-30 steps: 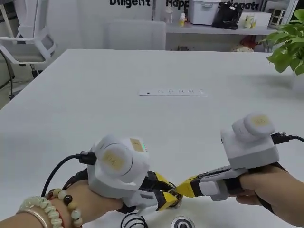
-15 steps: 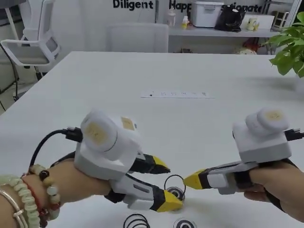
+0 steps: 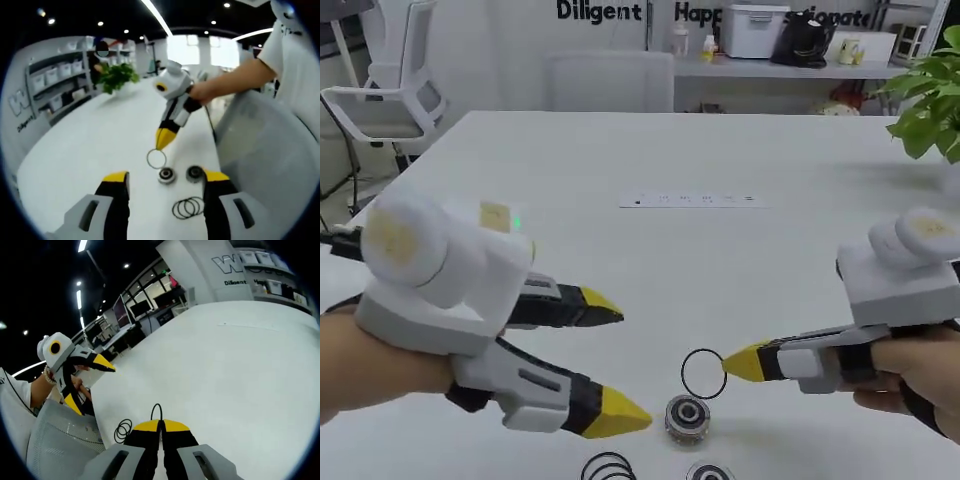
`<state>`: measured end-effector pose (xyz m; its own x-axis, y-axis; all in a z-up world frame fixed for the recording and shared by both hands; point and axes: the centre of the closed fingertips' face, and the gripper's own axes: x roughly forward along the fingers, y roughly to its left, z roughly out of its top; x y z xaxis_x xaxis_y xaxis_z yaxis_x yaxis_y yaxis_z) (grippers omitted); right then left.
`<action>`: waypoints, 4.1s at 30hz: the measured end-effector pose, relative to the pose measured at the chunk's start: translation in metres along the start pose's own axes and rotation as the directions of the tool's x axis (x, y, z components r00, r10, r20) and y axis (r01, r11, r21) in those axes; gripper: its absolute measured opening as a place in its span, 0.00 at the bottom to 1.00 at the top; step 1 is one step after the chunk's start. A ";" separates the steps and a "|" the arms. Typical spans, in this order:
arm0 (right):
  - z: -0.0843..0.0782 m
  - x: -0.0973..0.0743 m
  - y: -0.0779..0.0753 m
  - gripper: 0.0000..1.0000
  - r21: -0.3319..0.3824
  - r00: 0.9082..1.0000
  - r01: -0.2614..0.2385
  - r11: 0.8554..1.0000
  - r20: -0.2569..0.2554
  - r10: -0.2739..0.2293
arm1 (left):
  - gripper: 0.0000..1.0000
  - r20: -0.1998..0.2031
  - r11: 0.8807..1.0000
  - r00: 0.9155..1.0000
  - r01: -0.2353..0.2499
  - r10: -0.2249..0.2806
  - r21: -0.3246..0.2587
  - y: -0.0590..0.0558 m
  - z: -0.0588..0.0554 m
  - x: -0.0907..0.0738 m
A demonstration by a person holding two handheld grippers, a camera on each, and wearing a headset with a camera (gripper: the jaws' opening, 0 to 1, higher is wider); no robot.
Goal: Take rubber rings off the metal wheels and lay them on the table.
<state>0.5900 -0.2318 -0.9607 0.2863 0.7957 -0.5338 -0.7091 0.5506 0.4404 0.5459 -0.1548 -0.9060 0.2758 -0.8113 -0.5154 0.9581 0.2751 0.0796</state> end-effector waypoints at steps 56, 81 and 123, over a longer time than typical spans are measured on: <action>0.009 -0.070 0.095 0.00 -0.283 0.992 -0.107 0.953 -0.095 0.083 | 0.73 -0.007 0.902 0.943 -0.320 0.332 -0.291 -0.029 -0.091 -0.107; -0.020 0.012 0.119 0.00 -0.358 0.946 -0.260 0.897 -0.282 0.161 | 0.72 0.008 0.884 0.937 -0.326 0.348 -0.336 -0.040 -0.092 -0.108; -0.056 0.077 0.082 0.00 -0.333 0.899 -0.235 0.913 -0.432 0.074 | 0.72 0.029 0.890 0.938 -0.317 0.344 -0.327 -0.033 -0.084 -0.106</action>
<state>0.5180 -0.1392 -1.0062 -0.0730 0.6469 -0.7591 -0.9295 0.2319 0.2870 0.4789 -0.0345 -0.9255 0.5908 -0.6815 -0.4318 0.7406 0.6705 -0.0450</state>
